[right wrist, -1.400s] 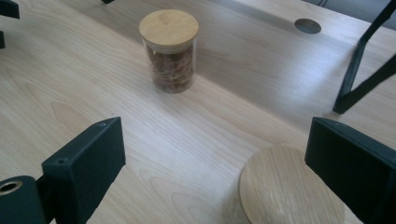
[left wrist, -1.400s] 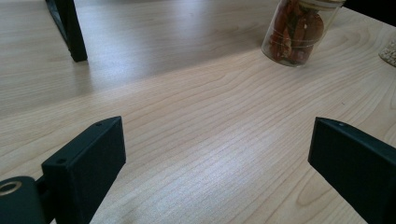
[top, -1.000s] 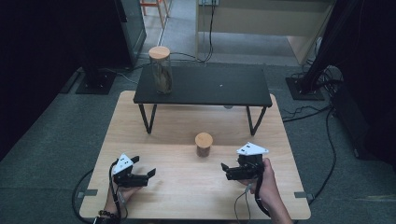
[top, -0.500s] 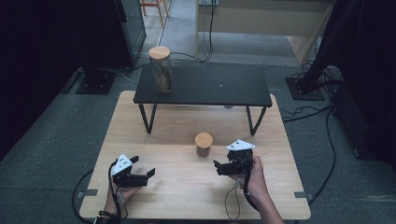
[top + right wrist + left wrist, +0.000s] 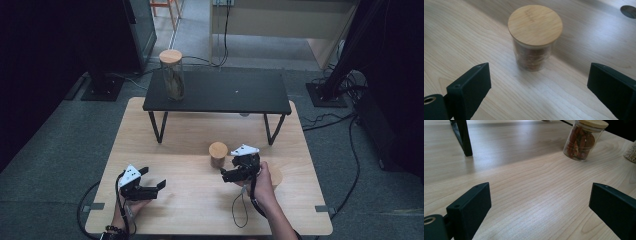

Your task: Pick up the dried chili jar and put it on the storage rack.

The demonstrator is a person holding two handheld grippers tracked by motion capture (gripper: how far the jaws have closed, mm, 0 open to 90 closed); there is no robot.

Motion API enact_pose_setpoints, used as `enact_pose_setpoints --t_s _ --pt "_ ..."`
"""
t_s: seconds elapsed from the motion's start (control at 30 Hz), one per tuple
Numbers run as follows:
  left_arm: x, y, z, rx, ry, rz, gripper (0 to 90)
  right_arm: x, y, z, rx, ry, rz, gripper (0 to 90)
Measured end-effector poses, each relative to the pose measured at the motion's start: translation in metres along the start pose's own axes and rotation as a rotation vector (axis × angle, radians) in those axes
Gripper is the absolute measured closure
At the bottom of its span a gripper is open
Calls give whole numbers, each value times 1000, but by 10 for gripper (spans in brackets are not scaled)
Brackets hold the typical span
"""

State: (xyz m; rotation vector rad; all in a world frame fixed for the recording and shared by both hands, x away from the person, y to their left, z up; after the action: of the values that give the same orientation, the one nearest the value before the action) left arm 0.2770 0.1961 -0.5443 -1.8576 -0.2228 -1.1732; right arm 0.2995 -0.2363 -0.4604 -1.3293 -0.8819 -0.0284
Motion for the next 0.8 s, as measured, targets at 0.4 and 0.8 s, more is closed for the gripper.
enact_pose_setpoints --t_s 0.4,0.8 --pt "0 0 1 -10 1 -7 41 18 26 9 1 8 14 53" --pt "-1 0 1 -16 8 -12 41 31 51 4 8 48 41 56"
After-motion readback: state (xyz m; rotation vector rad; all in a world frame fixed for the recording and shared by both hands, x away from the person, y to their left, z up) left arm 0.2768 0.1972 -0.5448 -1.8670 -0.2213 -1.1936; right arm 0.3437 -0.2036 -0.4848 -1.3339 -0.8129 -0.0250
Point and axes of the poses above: each handheld gripper's, and its own axes: y roughly forward along the jaws, x roughly out of its top, z roughly to its left, the point moved 9 cm from there along y, roughly forward along the jaws, and after that the axes turned 13 degrees about z, right-handed, at the moved point
